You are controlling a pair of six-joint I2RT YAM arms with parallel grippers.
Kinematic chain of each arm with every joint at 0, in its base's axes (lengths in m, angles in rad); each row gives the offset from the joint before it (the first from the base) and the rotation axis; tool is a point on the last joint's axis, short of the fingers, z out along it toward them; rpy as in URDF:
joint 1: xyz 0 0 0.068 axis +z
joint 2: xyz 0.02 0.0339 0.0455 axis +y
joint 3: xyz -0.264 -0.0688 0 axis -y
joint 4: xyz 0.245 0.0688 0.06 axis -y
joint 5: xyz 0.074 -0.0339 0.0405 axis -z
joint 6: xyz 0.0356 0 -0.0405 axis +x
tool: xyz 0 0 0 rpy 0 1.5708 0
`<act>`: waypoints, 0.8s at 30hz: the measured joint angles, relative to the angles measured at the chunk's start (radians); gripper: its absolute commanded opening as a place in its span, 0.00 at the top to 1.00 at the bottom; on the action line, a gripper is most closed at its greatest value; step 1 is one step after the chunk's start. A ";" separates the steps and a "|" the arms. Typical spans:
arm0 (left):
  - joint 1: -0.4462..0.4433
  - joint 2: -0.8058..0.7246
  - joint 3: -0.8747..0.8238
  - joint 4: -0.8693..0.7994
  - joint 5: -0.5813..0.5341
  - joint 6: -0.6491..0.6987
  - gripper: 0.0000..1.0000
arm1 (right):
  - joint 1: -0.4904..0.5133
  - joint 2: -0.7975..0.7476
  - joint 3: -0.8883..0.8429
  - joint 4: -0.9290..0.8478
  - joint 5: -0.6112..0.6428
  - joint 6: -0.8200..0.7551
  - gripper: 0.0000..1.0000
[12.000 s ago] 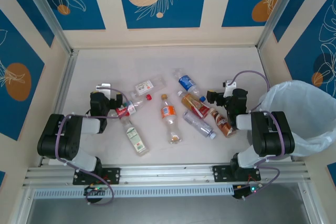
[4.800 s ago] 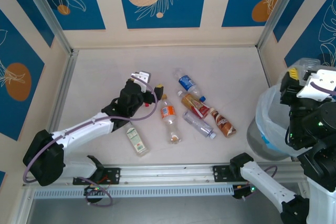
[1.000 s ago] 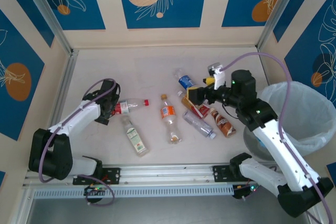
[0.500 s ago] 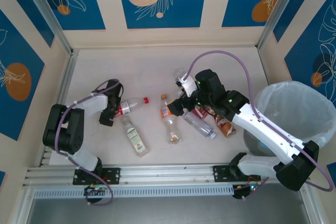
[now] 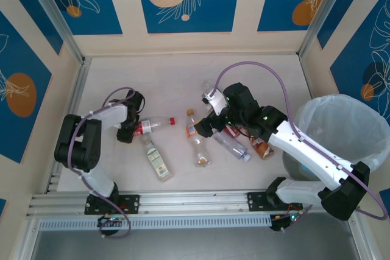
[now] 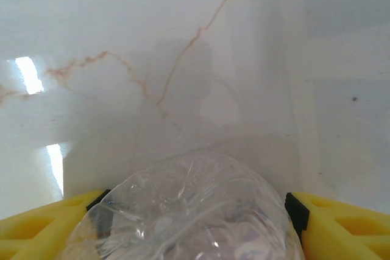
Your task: Put the plastic bottles in the bin
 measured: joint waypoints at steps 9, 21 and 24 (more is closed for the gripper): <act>0.001 0.096 0.124 0.007 -0.023 0.010 0.51 | 0.000 -0.001 0.000 0.000 0.009 -0.006 0.00; 0.001 0.047 0.124 0.210 0.011 0.104 0.53 | -0.029 -0.021 -0.119 0.226 0.097 0.244 0.00; 0.001 -0.016 0.102 0.231 0.025 0.119 0.53 | -0.046 0.008 -0.148 0.311 0.083 0.376 0.00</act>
